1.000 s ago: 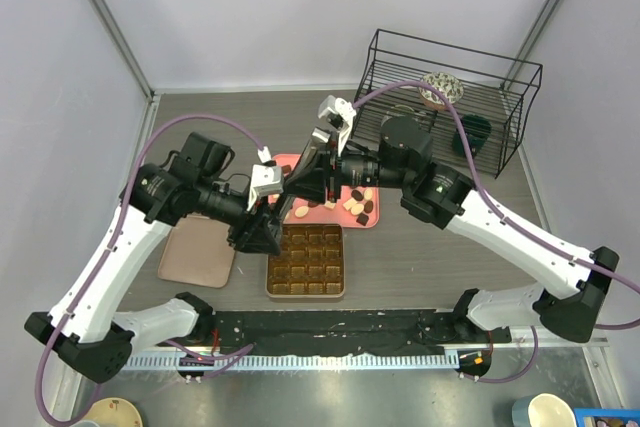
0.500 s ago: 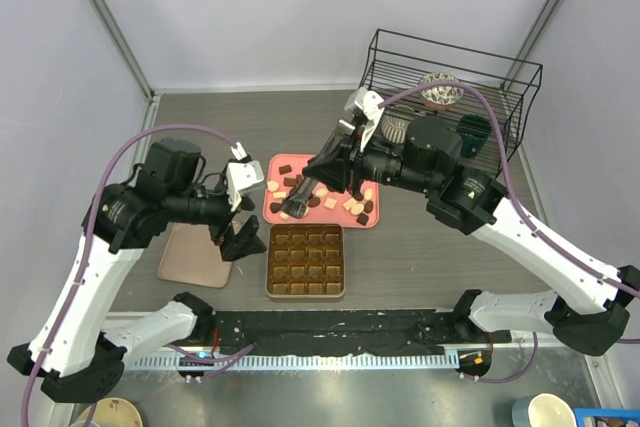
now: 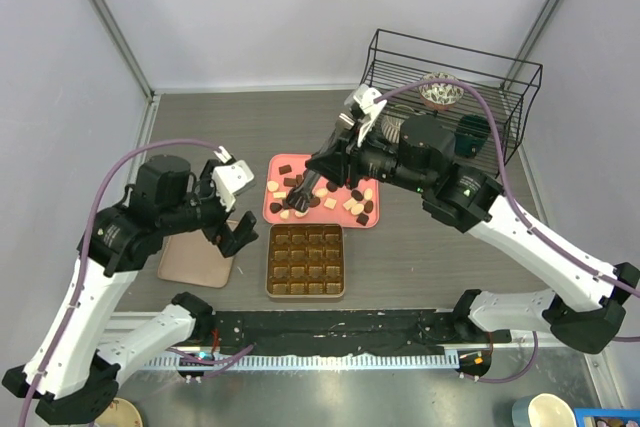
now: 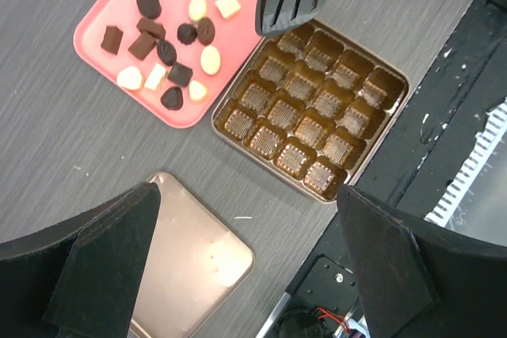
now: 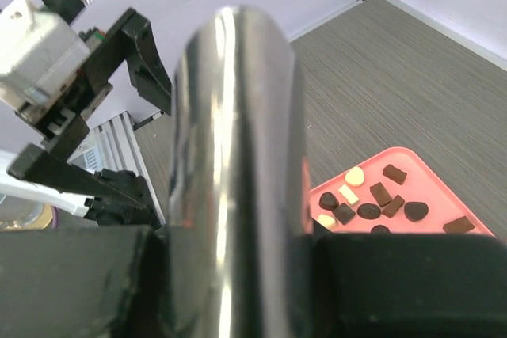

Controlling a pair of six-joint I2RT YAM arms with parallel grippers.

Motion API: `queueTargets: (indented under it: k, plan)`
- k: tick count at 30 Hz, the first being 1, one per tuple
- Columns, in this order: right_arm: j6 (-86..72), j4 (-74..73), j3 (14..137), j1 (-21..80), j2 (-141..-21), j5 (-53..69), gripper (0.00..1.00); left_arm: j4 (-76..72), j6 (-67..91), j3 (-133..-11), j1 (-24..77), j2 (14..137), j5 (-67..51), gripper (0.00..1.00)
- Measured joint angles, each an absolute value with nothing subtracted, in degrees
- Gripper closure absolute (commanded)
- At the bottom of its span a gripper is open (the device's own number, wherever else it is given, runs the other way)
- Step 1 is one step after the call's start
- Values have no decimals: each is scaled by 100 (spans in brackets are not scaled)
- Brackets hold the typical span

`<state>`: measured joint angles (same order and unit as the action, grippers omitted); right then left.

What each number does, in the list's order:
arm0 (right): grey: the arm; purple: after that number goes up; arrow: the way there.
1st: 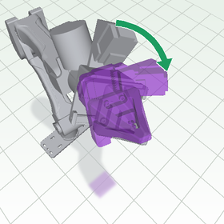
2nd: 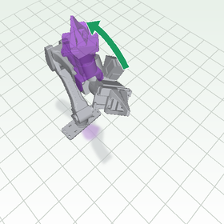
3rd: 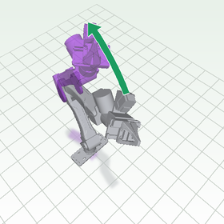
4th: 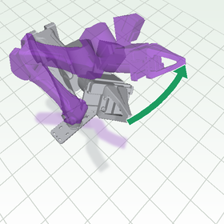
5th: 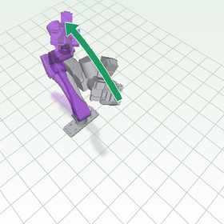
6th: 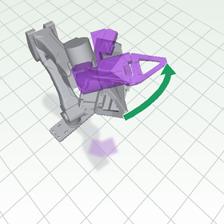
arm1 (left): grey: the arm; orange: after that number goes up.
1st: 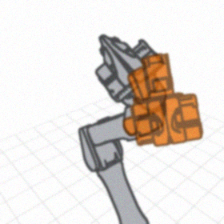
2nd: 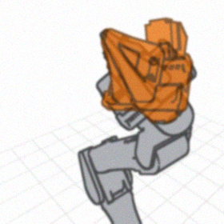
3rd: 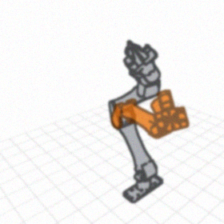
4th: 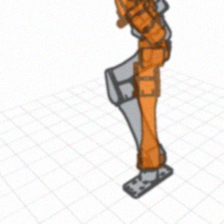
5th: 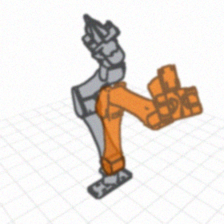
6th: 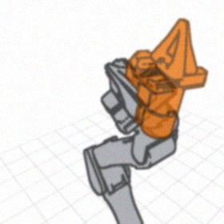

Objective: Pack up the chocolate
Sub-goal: Adjust the clamp.

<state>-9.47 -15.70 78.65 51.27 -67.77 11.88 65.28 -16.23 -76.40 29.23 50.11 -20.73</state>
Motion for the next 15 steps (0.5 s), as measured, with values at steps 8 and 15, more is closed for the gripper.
queueTargets:
  k: [8, 15]
  plan:
    - [-1417, -1179, 7712, 5127, -6901, 943, 99, 6040, -1584, -7061, 2923, 4860, -1817, 0]
    - [-2018, -670, 7684, 5129, -7196, 862, 99, 5557, -1540, -6890, 2923, 4810, -1907, 0]
